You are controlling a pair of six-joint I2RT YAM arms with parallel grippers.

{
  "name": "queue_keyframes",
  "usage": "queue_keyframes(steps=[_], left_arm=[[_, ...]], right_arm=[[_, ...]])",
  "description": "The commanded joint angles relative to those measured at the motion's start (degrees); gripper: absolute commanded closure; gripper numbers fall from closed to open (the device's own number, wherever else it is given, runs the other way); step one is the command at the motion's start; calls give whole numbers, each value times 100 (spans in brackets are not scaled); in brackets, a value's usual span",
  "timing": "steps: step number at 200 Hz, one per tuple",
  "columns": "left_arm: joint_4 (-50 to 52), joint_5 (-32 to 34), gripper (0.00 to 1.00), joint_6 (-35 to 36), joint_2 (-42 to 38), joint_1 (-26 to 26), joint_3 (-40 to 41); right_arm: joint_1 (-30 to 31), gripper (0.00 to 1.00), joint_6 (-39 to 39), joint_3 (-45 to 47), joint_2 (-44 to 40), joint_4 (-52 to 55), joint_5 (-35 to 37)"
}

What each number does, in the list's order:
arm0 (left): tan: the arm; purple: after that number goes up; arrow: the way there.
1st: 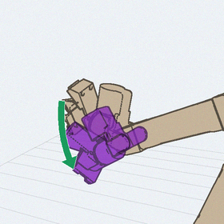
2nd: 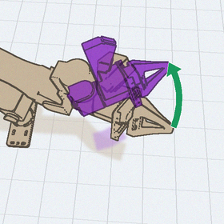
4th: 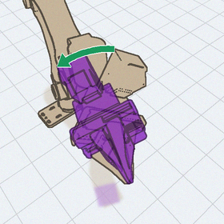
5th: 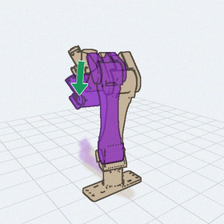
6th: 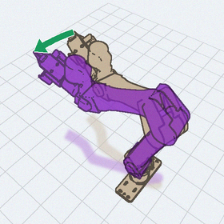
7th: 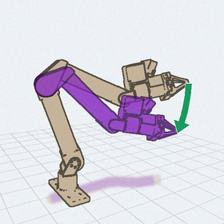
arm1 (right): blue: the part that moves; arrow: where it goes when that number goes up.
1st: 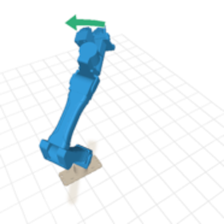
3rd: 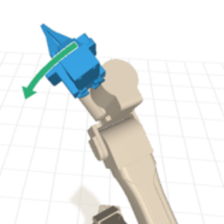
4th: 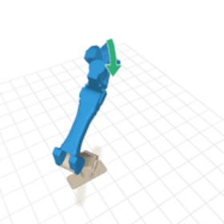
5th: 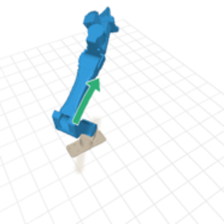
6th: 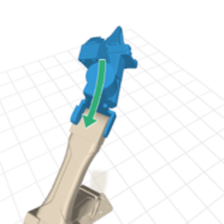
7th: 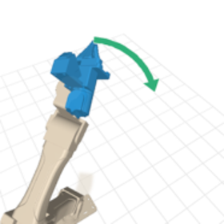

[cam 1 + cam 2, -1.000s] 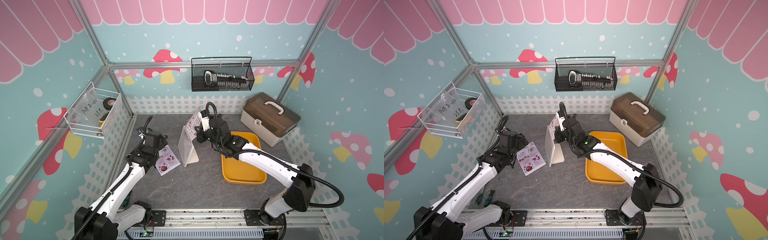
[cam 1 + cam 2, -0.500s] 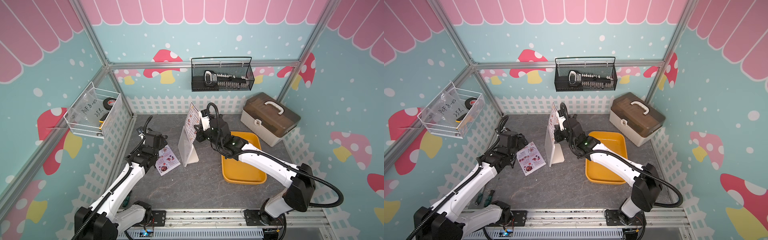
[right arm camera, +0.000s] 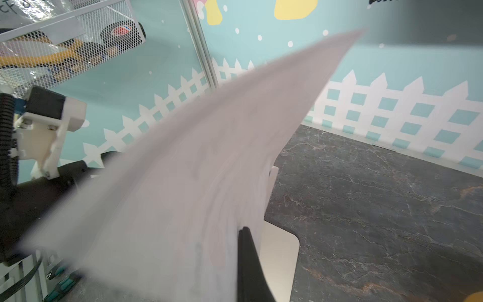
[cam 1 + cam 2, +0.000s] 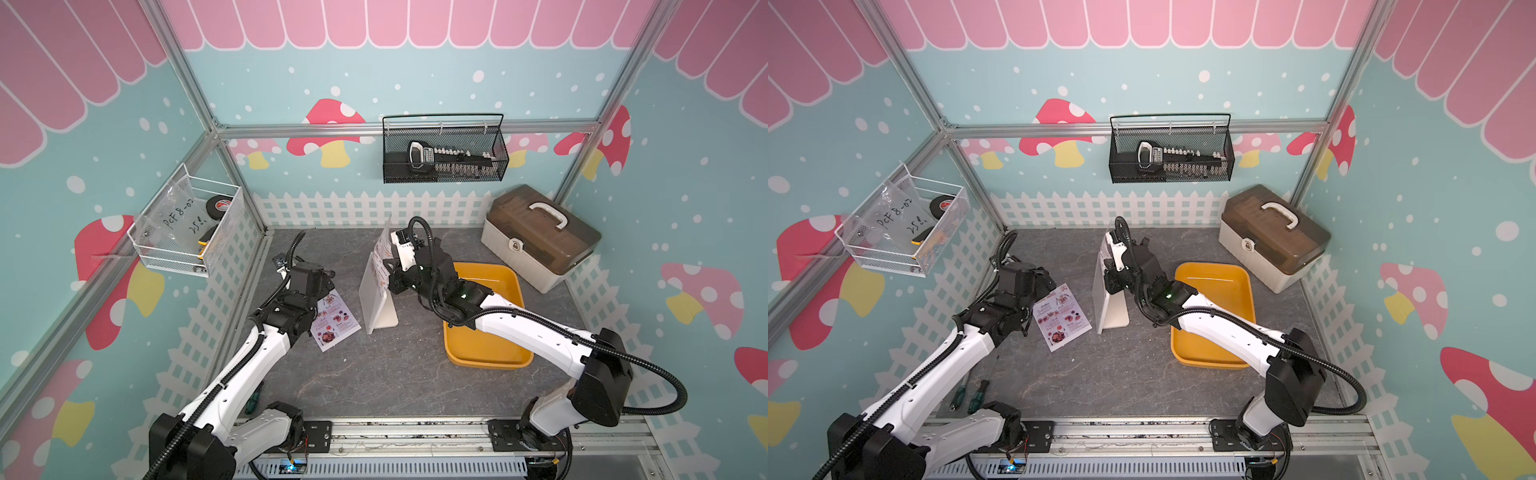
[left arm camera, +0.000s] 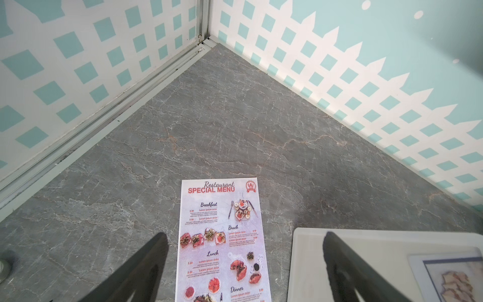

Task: Replace the menus in the menu holders
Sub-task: Insert the menu into the menu holder.

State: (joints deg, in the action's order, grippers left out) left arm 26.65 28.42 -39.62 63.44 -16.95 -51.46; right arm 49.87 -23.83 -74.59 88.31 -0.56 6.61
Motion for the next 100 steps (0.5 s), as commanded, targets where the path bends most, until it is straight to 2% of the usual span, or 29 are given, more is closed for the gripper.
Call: queue_keyframes(steps=[1, 49, 100], left_arm=[[-82, 108, 7, 24, -59, 34, -128], [-99, 93, 7, 24, -42, 34, -162], [-94, 137, 7, 59, -62, 38, -162]], right_arm=[[49, 100, 98, 41, -178, -68, 37], [58, 99, -88, -143, -82, -116, -5], [58, 99, -630, -193, -15, -273, -78]])
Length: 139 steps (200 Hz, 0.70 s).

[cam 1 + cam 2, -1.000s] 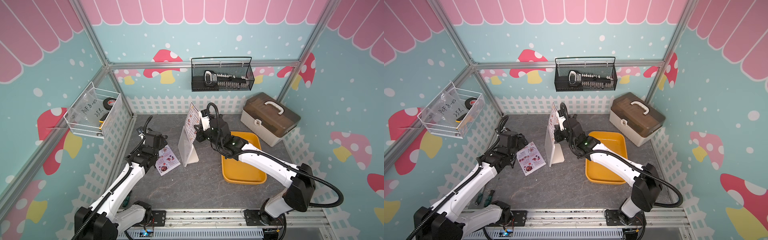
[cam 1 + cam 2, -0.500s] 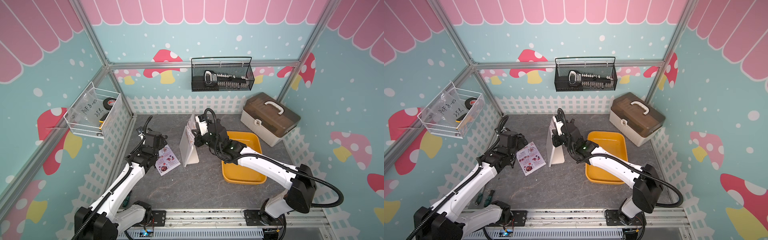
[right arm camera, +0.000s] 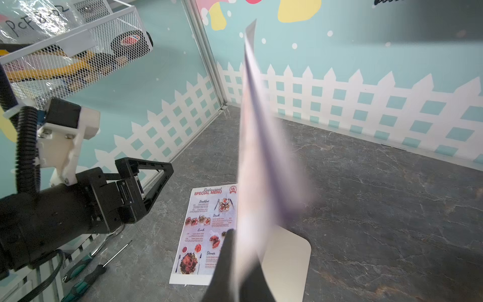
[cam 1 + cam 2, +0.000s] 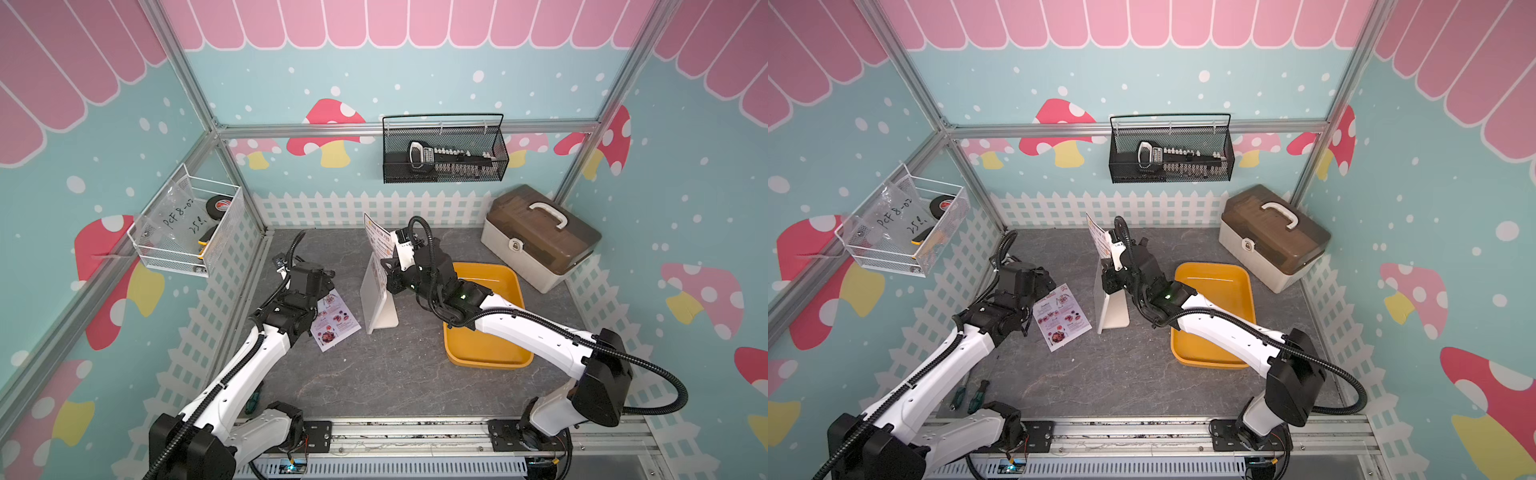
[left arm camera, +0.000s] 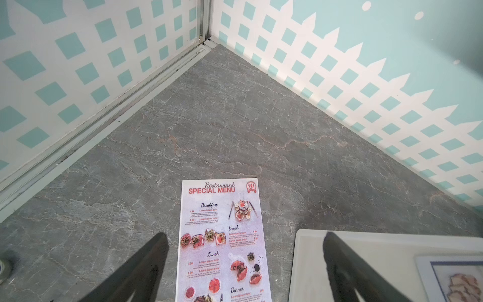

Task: Replace the menus in the menu holders
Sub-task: Insert the menu into the menu holder.

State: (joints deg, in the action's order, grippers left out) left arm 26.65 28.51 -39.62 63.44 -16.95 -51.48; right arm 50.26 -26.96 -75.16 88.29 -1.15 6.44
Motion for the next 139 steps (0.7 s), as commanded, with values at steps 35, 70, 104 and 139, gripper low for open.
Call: queue_keyframes(steps=[35, 70, 104, 139], left_arm=[[-121, 128, 7, 59, -43, 43, -178], [-143, 126, 7, 51, -33, 43, -176], [-143, 137, 7, 43, -47, 43, -156], [-156, 137, 7, 33, -33, 38, -158]], right_arm=[[19, 99, -396, -170, -8, -123, -122], [21, 99, -532, 48, 5, -197, -65], [53, 99, -641, 147, -63, -254, 80], [80, 99, -768, 299, -201, -236, 335]])
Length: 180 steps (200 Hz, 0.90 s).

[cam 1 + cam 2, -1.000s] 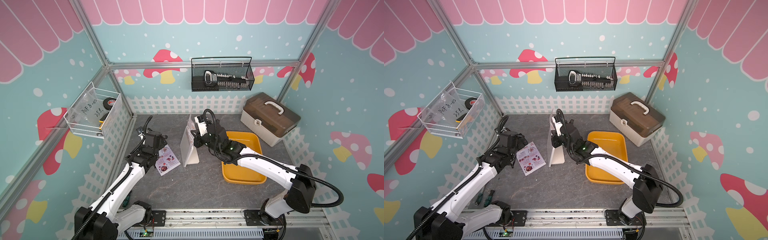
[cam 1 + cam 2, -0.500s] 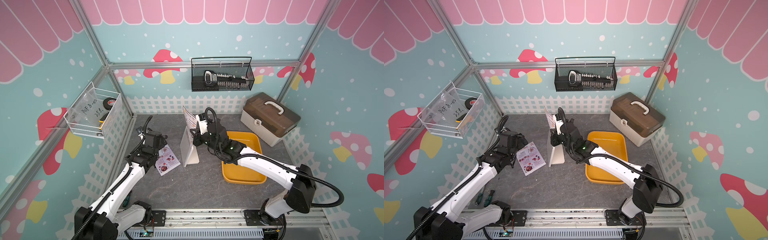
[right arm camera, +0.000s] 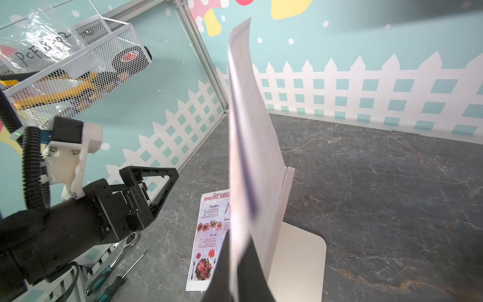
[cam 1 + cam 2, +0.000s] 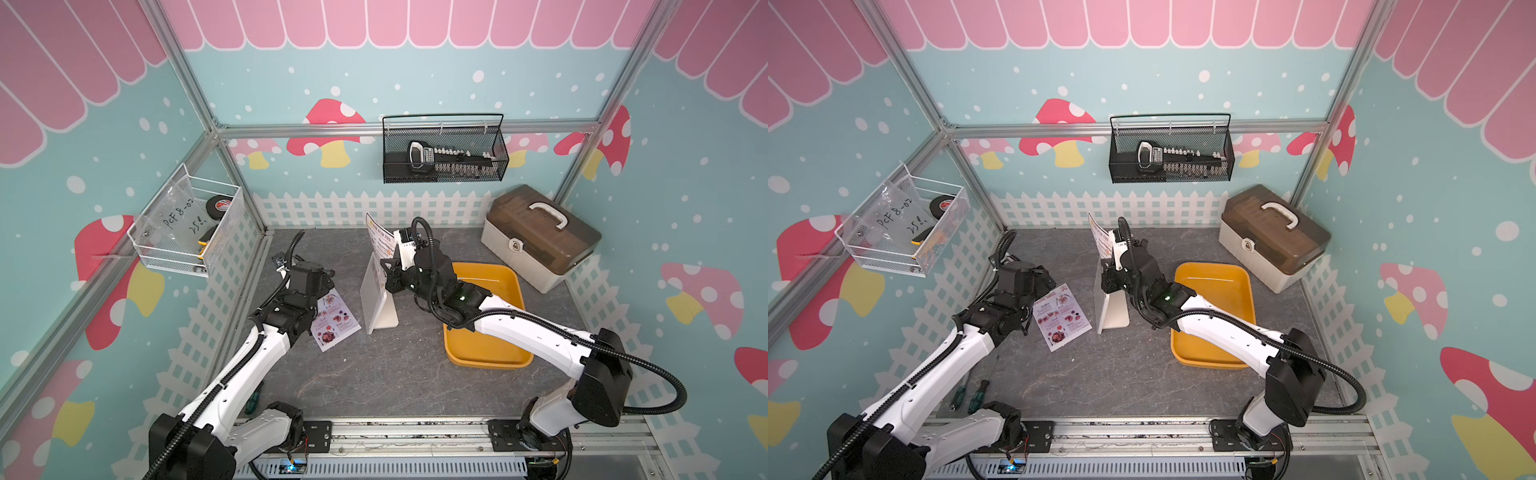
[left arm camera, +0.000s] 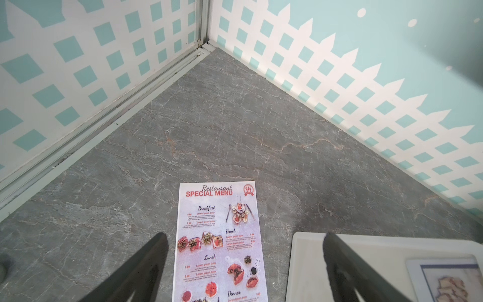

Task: Replace the menus in the menu holders
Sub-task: Insert the menu into the menu holder.

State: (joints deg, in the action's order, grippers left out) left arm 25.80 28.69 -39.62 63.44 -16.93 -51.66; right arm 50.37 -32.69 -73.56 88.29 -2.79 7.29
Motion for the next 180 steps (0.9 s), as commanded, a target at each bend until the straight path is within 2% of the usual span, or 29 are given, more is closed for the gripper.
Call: queue_keyframes(steps=[1, 93, 141, 180], left_arm=[[-68, 120, 7, 37, -33, 38, -142], [-93, 128, 7, -9, -42, 40, -81], [-137, 98, 7, -37, -25, 40, -57], [-146, 118, 7, -37, -51, 40, -29]], right_arm=[[69, 99, -199, 144, -199, -68, 252], [270, 95, -595, 228, -256, -131, 342], [298, 93, -893, 251, -355, -127, 649], [307, 91, -1035, 162, -235, 24, 537]])
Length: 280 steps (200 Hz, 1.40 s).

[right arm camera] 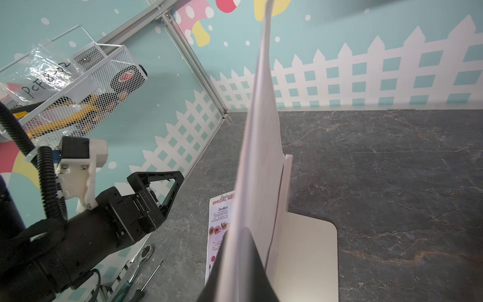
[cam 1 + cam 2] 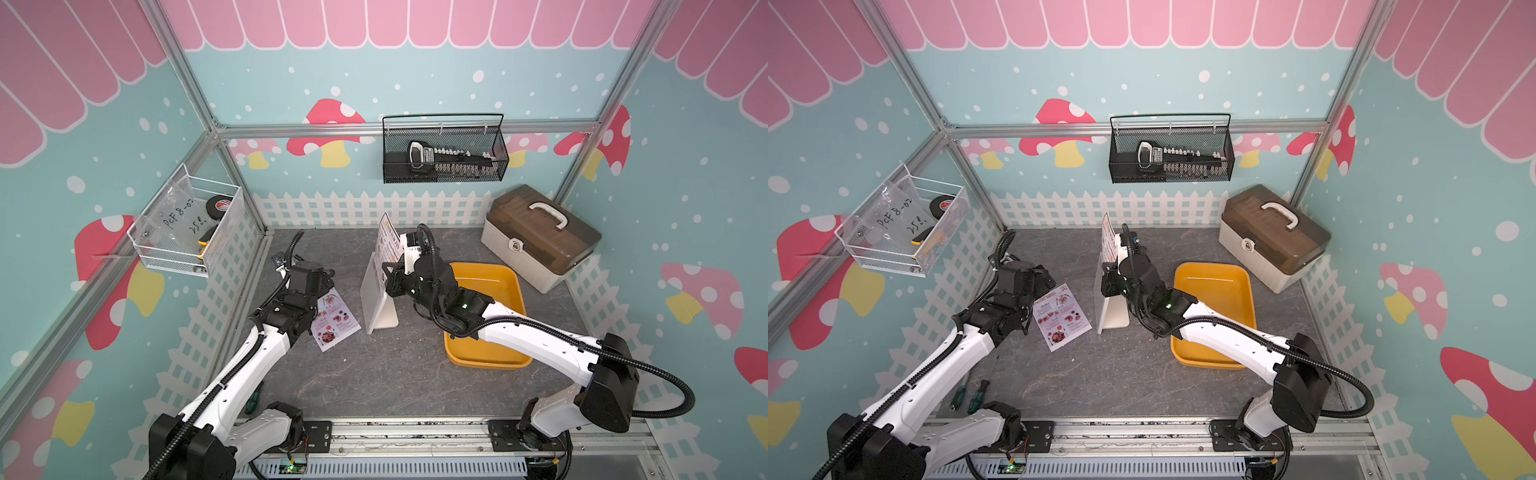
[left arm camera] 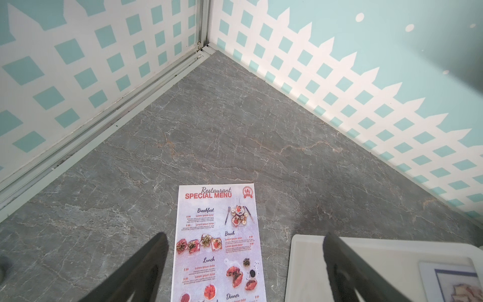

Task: Replace the menus in the menu holders
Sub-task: Insert the menu into the menu holder.

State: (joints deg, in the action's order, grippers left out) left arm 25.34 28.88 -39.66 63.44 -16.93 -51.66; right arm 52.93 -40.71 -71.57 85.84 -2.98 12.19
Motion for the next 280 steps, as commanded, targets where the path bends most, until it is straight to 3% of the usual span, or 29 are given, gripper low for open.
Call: queue_keyframes(steps=[1, 199, 246, 280], left_arm=[[-100, 99, 7, -33, -51, 40, -28], [-113, 109, 7, 2, -33, 68, -116], [-142, 87, 7, -6, 10, 75, -147], [-152, 65, 7, -7, 37, 77, -151]], right_arm=[[51, 91, -230, -35, 11, 43, 47], [134, 90, -399, 97, 411, 162, 34], [136, 72, -244, 70, 282, 445, 311], [139, 69, -150, -5, 304, 550, 306]])
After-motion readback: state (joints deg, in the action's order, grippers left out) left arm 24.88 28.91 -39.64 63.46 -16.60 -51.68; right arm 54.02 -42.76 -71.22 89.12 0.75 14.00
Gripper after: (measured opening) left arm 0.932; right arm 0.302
